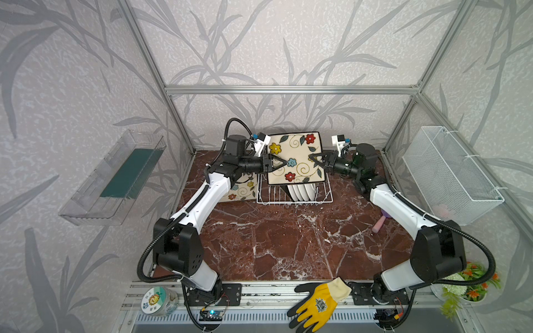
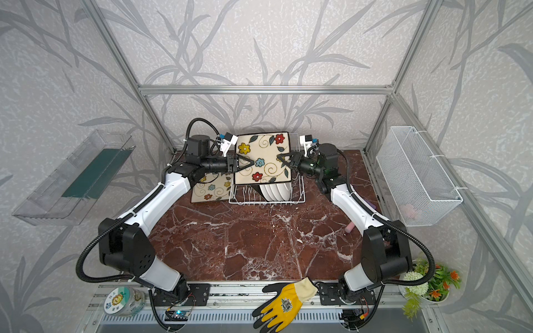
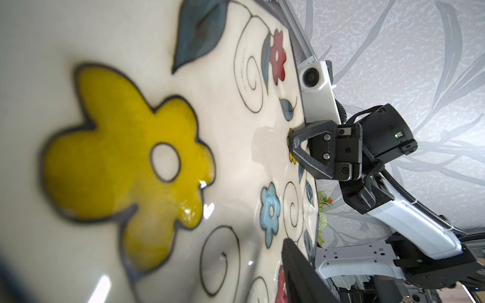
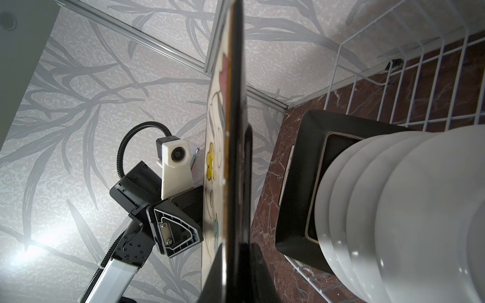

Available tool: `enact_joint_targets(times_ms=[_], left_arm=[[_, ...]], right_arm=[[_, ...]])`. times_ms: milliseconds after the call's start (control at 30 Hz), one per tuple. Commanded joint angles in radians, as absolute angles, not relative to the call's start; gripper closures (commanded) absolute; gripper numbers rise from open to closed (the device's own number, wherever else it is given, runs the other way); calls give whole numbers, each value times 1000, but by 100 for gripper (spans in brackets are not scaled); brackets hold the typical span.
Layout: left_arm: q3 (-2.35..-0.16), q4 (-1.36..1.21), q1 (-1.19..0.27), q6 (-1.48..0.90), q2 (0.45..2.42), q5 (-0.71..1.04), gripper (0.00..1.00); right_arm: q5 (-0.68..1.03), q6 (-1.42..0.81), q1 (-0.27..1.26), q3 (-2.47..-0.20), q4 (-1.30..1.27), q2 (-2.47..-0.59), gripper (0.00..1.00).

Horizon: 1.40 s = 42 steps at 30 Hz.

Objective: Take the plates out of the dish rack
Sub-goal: 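Move the left gripper back to the plate edge nearest it, then close the left gripper on the floral square plate's near edge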

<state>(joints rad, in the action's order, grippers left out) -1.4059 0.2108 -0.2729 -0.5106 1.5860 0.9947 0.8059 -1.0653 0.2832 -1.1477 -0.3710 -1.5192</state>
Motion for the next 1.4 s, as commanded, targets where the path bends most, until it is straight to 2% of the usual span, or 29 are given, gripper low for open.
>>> enact_joint_targets(times_ms=[0,233,433,600,733,833,1100,1367], left_arm=[[-1440,193,-281,-508,1586,1033,59],[-1440,195,-281,-512,1587,1039,83],[-1436,189,-281,-514,1580,1040,100],[-1426,173,-281,-524,1573,1033,100],[-1393,83,-275,-596,1556,1019,100],[-1340,-68,-274,-705,1547,1020,100],[-1321,-101,-273,-729,1543,994,100],[-1334,-65,-271,-717,1531,961,100]], right_arm=[[837,-1042,293,-1162,-574,-1467,100],[837,-1007,299,-1151,-546,-1465,100],[840,-1012,300,-1146,-543,-1480,100],[825,-1002,300,-1147,-517,-1482,99],[810,-995,300,-1148,-490,-1481,85],[793,-981,300,-1148,-459,-1474,79],[792,-972,299,-1160,-433,-1475,73],[777,-971,299,-1159,-417,-1474,57]])
